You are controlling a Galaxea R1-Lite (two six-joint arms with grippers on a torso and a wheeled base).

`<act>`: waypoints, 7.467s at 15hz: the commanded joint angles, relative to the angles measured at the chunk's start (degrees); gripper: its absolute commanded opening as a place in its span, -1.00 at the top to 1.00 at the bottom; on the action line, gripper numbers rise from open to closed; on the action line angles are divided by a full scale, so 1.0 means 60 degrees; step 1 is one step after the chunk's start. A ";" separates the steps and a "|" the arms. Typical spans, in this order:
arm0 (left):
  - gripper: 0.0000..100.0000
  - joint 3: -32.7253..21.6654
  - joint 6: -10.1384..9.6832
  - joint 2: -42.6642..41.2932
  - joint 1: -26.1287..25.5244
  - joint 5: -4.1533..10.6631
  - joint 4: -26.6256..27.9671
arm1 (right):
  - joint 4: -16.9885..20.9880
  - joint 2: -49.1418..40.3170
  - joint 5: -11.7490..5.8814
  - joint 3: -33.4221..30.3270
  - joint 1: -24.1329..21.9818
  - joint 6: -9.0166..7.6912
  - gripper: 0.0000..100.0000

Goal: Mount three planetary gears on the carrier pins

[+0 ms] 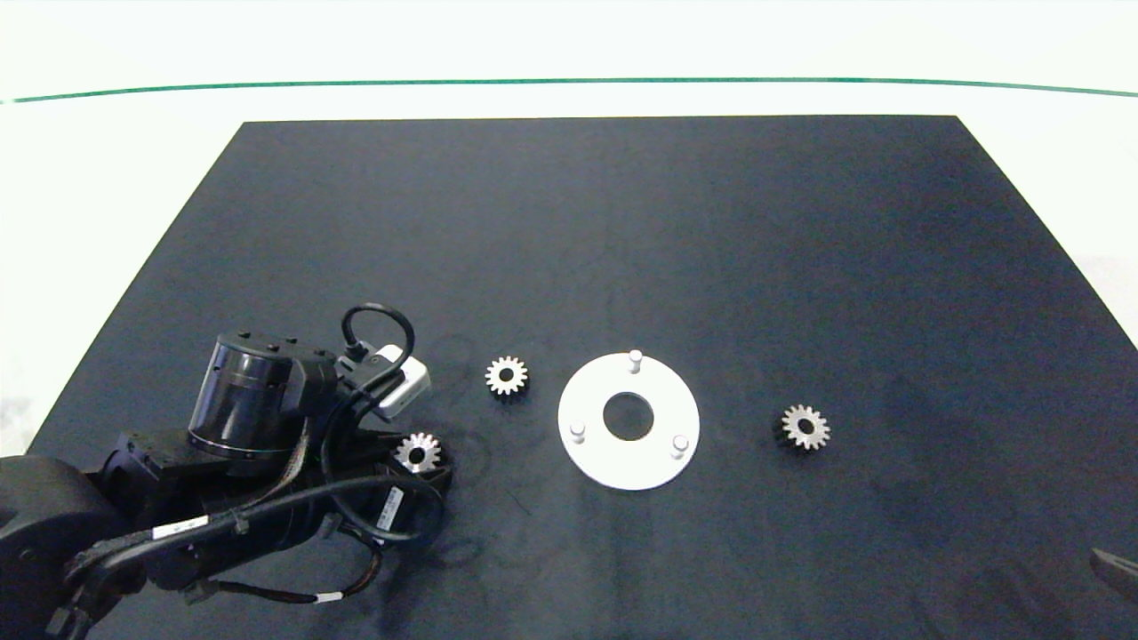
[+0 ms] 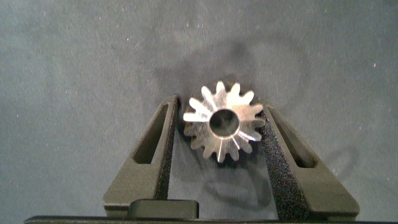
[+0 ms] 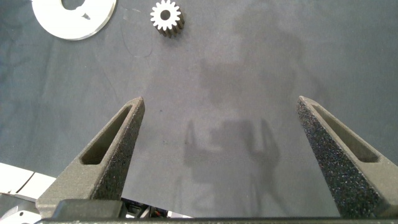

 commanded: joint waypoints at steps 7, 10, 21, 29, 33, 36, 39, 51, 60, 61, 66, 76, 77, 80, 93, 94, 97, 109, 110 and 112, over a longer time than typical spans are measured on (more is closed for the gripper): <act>0.68 -0.0823 -0.0056 -0.0504 -0.0071 0.0011 0.1170 | 0.0042 -0.0027 -0.0007 0.0014 0.0107 0.0015 -1.00; 0.68 -0.0867 -0.0085 -0.0489 -0.0086 0.0011 0.1155 | 0.0012 -0.0057 -0.0007 0.0102 0.0107 0.0001 -1.00; 0.97 -0.1262 -0.0056 -0.0504 -0.0247 0.0011 0.1155 | -0.0002 -0.0101 -0.0007 0.0146 0.0122 -0.0014 -1.00; 1.00 -0.1614 -0.0070 -0.0401 -0.1624 0.0890 0.1155 | -0.0002 -0.0115 -0.0007 0.0146 0.0122 -0.0014 -1.00; 1.00 -0.1819 -0.0070 -0.0299 -0.2459 0.1784 0.1170 | -0.0002 -0.0130 -0.0007 0.0146 0.0122 -0.0029 -1.00; 1.00 -0.2009 -0.0070 -0.0006 -0.2899 0.2165 0.1170 | 0.0012 -0.0130 -0.0007 0.0146 0.0122 -0.0029 -1.00; 1.00 -0.2288 -0.0070 0.0433 -0.3309 0.2502 0.1155 | 0.0012 -0.0203 -0.0021 0.0161 0.0122 -0.0029 -1.00; 1.00 -0.3841 -0.0041 0.1078 -0.3704 0.2619 0.2093 | 0.0012 -0.0247 -0.0021 0.0249 0.0122 -0.0029 -1.00; 1.00 -0.4265 -0.0319 0.1166 -0.4085 0.2634 0.2459 | 0.0012 -0.0247 -0.0007 0.0249 0.0107 -0.0029 -1.00; 1.00 -0.4309 -0.0319 0.1181 -0.4085 0.2634 0.2459 | 0.0012 -0.0232 -0.0007 0.0249 0.0107 -0.0029 -1.00; 1.00 -0.4221 -0.0334 0.1327 -0.4041 0.2634 0.2444 | 0.0012 -0.0276 -0.0021 0.0249 0.0122 -0.0029 -1.00; 1.00 -0.4295 -0.0349 0.1605 -0.4027 0.2619 0.2327 | 0.0012 -0.0276 -0.0007 0.0249 0.0122 -0.0029 -1.00; 1.00 -0.4265 -0.0334 0.1605 -0.4027 0.2619 0.2313 | 0.0012 -0.0276 -0.0007 0.0249 0.0122 -0.0029 -1.00; 1.00 -0.4324 -0.0349 0.1679 -0.4041 0.2619 0.2254 | 0.0012 -0.0291 -0.0007 0.0249 0.0122 -0.0029 -1.00; 1.00 -0.4324 -0.0334 0.1942 -0.4012 0.2604 0.1756 | -0.0002 -0.0320 -0.0007 0.0307 0.0122 -0.0014 -1.00; 1.00 -0.4324 -0.0334 0.1928 -0.4012 0.2619 0.1756 | -0.0002 -0.0335 -0.0007 0.0307 0.0122 -0.0029 -1.00; 1.00 -0.4368 -0.0319 0.1913 -0.4012 0.2619 0.1756 | -0.0002 -0.0350 -0.0007 0.0322 0.0122 -0.0014 -1.00; 1.00 -0.4251 -0.0275 0.1723 -0.3836 0.2619 0.1771 | -0.0002 -0.0438 0.0008 0.0395 0.0210 -0.0029 -1.00; 1.00 -0.4236 -0.0290 0.1708 -0.3821 0.2619 0.1785 | -0.0002 -0.0438 0.0008 0.0395 0.0224 -0.0029 -1.00; 1.00 -0.4236 -0.0290 0.1693 -0.3792 0.2619 0.1785 | -0.0002 -0.0423 0.0008 0.0395 0.0253 -0.0029 -1.00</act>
